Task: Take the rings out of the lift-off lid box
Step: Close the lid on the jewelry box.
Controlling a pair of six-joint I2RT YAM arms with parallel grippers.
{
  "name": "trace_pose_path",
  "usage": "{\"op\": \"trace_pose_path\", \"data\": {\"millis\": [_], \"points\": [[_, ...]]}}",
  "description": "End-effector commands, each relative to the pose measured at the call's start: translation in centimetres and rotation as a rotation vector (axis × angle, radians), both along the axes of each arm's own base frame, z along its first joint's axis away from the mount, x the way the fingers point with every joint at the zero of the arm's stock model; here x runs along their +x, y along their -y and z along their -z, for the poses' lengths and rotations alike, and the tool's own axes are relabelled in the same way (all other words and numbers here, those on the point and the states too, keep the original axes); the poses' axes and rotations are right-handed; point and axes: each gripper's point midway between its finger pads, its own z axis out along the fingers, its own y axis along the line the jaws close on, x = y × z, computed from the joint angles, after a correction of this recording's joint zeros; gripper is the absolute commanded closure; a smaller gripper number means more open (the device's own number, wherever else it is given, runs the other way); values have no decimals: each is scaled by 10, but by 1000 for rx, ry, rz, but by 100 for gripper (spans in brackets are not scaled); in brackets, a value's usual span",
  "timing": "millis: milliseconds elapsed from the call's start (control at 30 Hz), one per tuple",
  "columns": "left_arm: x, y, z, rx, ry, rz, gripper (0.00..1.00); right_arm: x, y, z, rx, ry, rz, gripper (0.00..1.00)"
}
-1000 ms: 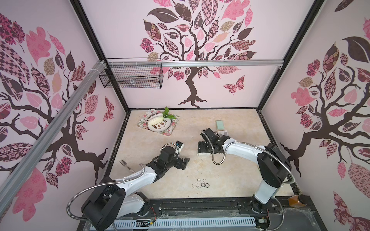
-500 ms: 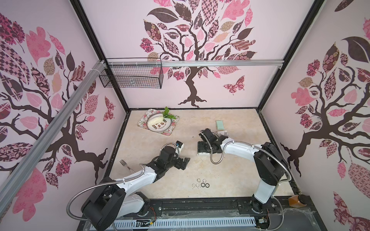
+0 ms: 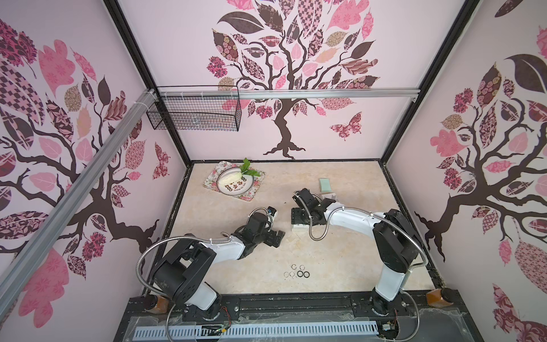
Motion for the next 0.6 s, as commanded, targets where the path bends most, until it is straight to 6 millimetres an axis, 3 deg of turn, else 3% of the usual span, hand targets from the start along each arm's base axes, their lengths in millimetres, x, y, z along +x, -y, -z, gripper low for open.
{"op": "trace_pose_path", "data": {"millis": [0,567], "points": [[23,13,-23,-41,82,-2,2,3,-4,-2,-29,-8,-13,25],[54,17,2,-10,64,-18,2,4,-12,5,-71,-41,-95,25]]}}
